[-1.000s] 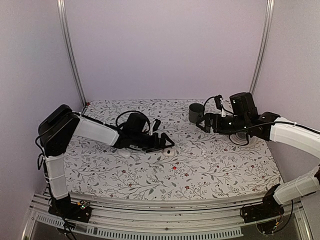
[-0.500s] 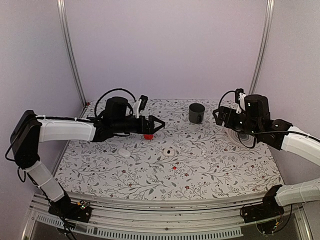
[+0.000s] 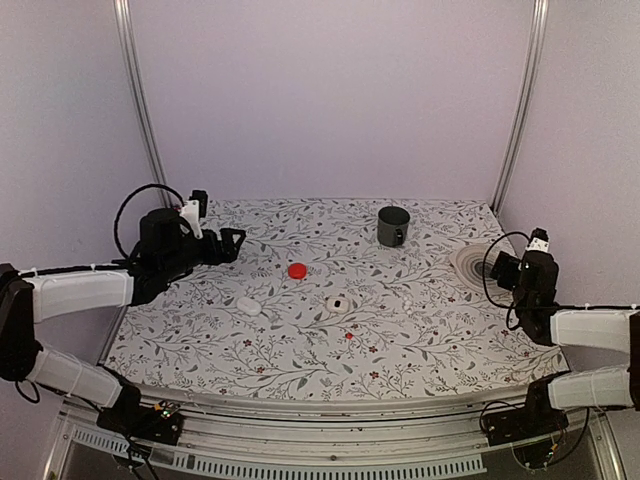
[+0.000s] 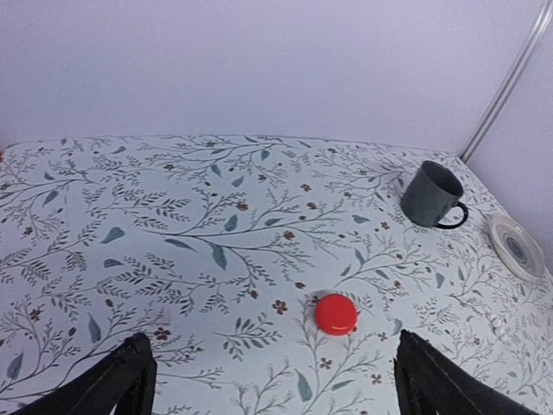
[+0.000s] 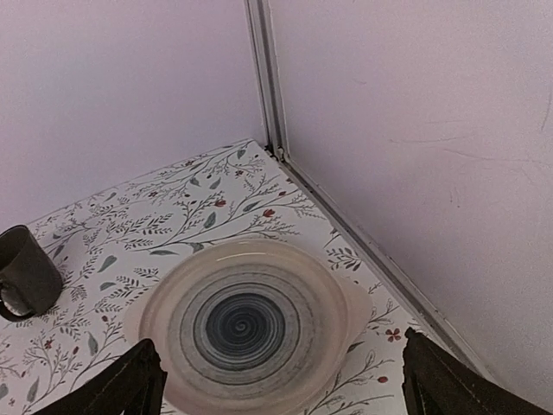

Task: Insert the wireless bluetooth earbuds into the charging case
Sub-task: Reset both arms

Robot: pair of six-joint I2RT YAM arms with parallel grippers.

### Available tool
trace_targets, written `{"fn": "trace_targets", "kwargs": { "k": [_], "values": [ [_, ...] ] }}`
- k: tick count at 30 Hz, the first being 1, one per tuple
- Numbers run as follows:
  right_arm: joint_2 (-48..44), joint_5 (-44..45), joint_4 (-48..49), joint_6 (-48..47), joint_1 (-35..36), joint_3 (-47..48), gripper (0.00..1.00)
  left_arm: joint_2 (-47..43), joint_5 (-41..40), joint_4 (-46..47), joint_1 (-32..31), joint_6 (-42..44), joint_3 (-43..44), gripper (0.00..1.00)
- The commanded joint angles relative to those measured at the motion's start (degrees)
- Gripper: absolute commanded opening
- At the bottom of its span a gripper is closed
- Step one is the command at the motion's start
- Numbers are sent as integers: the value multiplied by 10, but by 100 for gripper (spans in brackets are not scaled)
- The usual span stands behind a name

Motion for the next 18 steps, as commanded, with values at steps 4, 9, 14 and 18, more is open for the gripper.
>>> {"fn": "trace_targets", "kwargs": {
  "k": [4, 9, 14, 18],
  "values": [
    [159, -76, 512, -126, -60, -115, 98, -23, -6, 55, 116, 43, -59, 96],
    [220, -189, 516, -179, -70, -86, 99, -20, -55, 121, 157, 70, -96, 96],
    [245, -202, 484, -157, -86, -57, 99, -17, -163, 188, 166, 125, -124, 96],
    [245, -199, 487, -155, -87, -58, 99, 10, -273, 319, 168, 186, -187, 96]
  ]
}}
